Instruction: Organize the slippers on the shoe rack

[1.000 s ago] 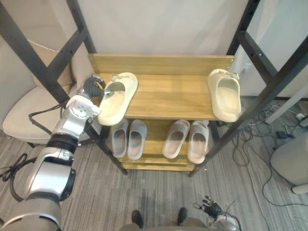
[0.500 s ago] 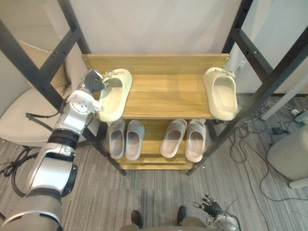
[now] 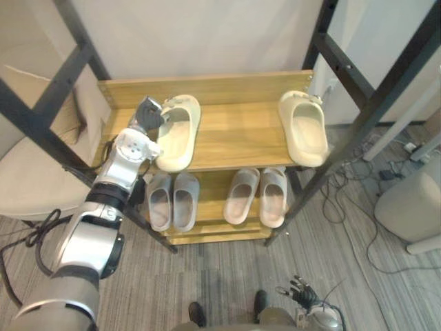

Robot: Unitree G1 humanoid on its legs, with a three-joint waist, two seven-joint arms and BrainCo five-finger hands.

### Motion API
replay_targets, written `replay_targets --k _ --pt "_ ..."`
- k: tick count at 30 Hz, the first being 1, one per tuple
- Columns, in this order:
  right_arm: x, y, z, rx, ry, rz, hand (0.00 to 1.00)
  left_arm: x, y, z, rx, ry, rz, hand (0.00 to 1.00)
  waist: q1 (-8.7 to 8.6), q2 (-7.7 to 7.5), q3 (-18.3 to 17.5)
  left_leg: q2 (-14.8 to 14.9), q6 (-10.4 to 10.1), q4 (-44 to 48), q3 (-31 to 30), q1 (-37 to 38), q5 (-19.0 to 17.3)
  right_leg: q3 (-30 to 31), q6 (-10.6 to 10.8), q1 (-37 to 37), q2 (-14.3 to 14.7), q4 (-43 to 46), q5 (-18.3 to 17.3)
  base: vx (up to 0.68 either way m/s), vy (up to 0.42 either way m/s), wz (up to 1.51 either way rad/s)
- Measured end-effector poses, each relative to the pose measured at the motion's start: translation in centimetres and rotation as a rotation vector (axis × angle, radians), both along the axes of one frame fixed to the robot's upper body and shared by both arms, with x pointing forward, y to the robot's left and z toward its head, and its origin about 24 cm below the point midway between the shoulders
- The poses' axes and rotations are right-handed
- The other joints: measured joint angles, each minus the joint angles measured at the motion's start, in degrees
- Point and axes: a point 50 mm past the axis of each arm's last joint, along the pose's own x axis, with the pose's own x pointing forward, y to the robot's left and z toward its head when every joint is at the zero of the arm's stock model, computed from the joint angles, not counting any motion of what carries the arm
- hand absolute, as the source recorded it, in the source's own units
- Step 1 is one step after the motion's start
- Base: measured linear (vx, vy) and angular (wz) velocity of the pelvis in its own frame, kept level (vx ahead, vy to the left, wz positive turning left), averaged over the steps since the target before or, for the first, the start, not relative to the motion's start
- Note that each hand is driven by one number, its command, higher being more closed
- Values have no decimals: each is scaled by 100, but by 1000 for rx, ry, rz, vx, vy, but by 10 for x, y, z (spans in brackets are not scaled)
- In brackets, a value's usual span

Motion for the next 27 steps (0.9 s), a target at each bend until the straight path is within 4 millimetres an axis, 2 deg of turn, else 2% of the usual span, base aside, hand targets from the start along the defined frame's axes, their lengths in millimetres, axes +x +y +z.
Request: replay_targets --k 8,11,14,16,22,27 --pt "-13 -6 -2 -8 24 -41 0 1 -7 0 -54 -15 -4 100 7 14 7 13 -1 0 72 -45 1 100 -6 -81 19 0 34 -17 -3 -4" --pt "-18 -7 -4 -1 34 -67 0 3 -24 0 -80 -20 -33 100 3 14 8 -9 -1 -1 74 -61 1 114 3 -96 -4 -26 55 -32 4 -3" --pt "-17 -7 -3 3 28 -73 0 6 -45 4 -109 -30 -83 100 -86 30 17 -35 9 -1 96 -98 7 123 -2 -109 -15 -80 114 -11 1 -5" --pt "-14 -7 -2 2 18 -73 0 8 -61 14 -121 -54 -124 100 -230 72 46 -48 23 0 108 -151 17 147 45 -147 -18 -86 165 19 -7 -8" --pt "-16 -9 -2 -6 22 -74 0 9 -84 27 -147 -83 -180 100 -385 184 106 -38 22 1 83 -140 16 246 42 -186 2 -121 211 2 -20 -10" --pt "-15 -11 -1 -9 18 -75 0 9 -91 37 -176 -113 -189 100 -447 241 146 -24 67 2 86 -142 -24 338 51 -215 19 -120 217 -25 -10 -4"
